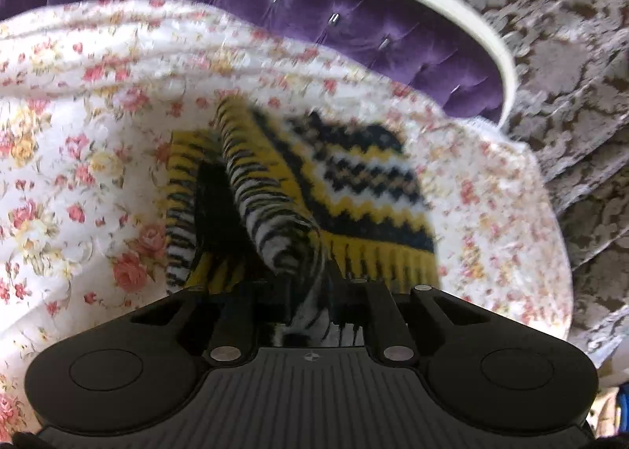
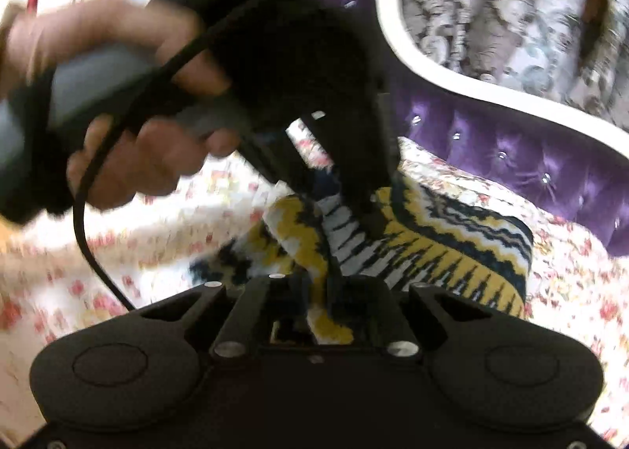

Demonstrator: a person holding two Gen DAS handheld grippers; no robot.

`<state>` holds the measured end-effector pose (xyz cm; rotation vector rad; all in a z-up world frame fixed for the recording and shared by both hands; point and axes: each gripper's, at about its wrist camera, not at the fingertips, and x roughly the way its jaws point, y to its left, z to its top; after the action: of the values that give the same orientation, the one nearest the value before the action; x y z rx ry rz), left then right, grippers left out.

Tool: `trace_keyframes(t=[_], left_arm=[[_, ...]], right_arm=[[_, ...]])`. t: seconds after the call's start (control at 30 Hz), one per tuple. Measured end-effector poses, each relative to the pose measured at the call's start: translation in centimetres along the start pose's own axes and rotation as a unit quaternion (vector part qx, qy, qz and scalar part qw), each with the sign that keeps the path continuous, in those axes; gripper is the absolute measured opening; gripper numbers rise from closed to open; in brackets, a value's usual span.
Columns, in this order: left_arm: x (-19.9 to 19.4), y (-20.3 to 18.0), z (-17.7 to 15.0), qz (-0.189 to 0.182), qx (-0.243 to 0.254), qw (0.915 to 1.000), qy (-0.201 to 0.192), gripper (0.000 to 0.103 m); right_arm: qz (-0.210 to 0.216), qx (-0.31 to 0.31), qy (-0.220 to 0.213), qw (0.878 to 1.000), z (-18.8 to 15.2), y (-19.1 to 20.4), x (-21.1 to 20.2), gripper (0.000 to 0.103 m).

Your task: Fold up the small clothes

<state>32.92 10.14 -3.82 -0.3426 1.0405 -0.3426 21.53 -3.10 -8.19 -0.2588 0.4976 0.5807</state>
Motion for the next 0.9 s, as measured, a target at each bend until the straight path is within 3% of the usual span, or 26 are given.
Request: trace_keyframes(t=[0.17,0.27,0.37,0.47,0.53,0.57,0.6,0.67,0.73,0.9], left_arm=[[-3.4,0.7,-1.0,0.003,0.023,0.9988,-0.043,0.011],[-2.4,2.7,-2.0,0.029,0.003,0.9990,-0.033,0.011],[0.0,5.0,-3.1,0.040,-0.028,0.9988,-0.006,0.016],[0.3,5.0,-4.0,0.039,-0.006,0.9989,-0.025,0.020],[0.1,4.2,-4.1,0.046,0.016,0.9984,-0.030,0.024],[-0.2,3.8,-4.1,0.051,0.025,0.9978,-0.035,0.029],[-0.4,3.5,-4.2,0.054,0.031,0.9972,-0.040,0.032],[-1.3,2.8,-4.5,0.064,0.043,0.9952,-0.061,0.051],[-2.2,1.9,-4.7,0.075,0.060,0.9914,-0.089,0.052],[-3.5,-0.3,-3.9,0.078,0.095,0.9838,-0.131,0.058]], right_arm=[[0.015,0.018,-0.023,0.999,1.3,0.6,-1.8,0.015],[0.037,0.016,0.004,0.999,0.7,1.6,0.3,0.017],[0.056,0.019,0.065,0.996,-0.5,2.4,3.4,0.024],[0.059,0.034,0.066,0.996,-1.2,2.3,3.9,0.028],[0.077,0.050,0.061,0.994,-1.1,1.6,3.3,0.059],[0.087,0.057,0.059,0.993,-1.1,1.3,3.0,0.064],[0.088,0.060,0.055,0.993,-1.1,1.1,2.5,0.069],[0.084,0.053,0.049,0.994,-1.1,0.9,1.5,0.070],[0.084,0.056,0.040,0.994,-1.2,0.4,0.2,0.081],[0.077,0.094,0.020,0.992,-1.3,-2.6,-2.2,0.092]])
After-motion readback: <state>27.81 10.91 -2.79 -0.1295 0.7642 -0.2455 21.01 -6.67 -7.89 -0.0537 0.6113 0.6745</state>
